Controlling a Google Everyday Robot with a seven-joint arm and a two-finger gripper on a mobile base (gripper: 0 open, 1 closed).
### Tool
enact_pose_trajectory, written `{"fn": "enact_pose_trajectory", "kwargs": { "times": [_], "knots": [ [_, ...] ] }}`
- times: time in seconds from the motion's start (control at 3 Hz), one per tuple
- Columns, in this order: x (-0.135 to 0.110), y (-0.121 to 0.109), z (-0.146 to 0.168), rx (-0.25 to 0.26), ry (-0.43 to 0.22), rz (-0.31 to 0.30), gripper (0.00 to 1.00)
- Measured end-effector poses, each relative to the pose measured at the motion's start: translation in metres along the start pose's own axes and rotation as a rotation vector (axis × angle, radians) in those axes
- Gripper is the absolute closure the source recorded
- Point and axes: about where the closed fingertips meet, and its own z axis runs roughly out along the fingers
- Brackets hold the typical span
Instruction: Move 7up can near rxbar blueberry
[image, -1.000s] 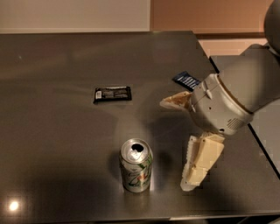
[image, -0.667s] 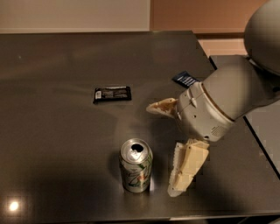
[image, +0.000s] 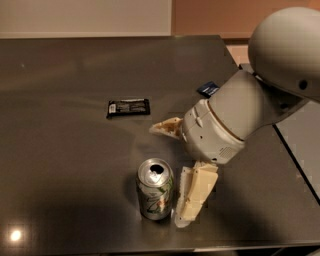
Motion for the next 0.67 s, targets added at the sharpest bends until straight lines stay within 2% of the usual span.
{"fn": "enact_pose_trajectory", "kwargs": {
  "times": [0.33, 0.67],
  "knots": [
    [-0.0058, 0.0058, 0.0056, -0.034, -0.011, -0.017, 0.18],
    [-0.0086, 0.0124, 0.0048, -0.059, -0.022, -0.024, 0.41]
  ]
}}
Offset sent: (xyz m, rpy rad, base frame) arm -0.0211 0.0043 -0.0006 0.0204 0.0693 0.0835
